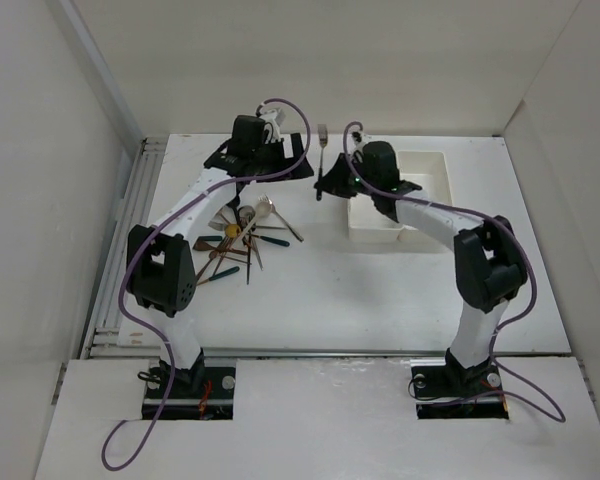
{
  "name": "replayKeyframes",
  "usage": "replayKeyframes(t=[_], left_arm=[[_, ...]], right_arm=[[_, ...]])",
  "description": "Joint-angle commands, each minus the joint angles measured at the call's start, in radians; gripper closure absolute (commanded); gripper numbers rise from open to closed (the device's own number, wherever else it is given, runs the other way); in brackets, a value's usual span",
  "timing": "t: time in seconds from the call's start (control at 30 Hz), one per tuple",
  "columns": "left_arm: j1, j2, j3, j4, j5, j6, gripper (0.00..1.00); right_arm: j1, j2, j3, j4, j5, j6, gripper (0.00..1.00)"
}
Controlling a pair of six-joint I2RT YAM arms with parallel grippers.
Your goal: Sort the eating utensils into containers
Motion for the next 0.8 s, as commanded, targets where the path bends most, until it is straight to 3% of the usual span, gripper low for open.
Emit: replayKeyframes(t=[0.0, 0.17, 0.33, 0.43, 0.53, 0.63, 0.77], left_arm=[[0.069, -0.065, 0.06, -0.037, -0.034, 0.068, 0.04], [0.13, -0.108, 0.067, -0.097, -0.27, 0.247, 0.01], [0.149, -0.164, -0.014, -0.097, -0.462, 0.29, 0.0], [0.207, -0.174, 0.004, -0.162, -0.451, 0.231, 0.0], [0.287, -0.196, -0.006, -0.173, -0.392, 0.189, 0.0], [0.35, -0.243, -0.078, -0.139, -0.314, 0.189, 0.0], [0.371, -0.295, -0.21, -0.093, -0.314, 0.216, 0.0]], right_arm=[[-0.124, -0.145, 0.063, -0.188, 0.188, -0.171, 1.0], [-0.24, -0.135, 0.226, -0.646, 0.571, -0.401, 1.0], [-0.298, -0.075, 0.226, -0.782, 0.592, -0.535, 1.0], [-0.319, -0.064, 0.177, -0.782, 0.672, -0.526, 1.0], [-0.372, -0.064, 0.158, -0.759, 0.587, -0.502, 1.0], [-0.382, -0.064, 0.158, -0.747, 0.601, -0.488, 1.0], [-0.382, 0.008, 0.158, -0.759, 0.583, -0.497, 0.95]])
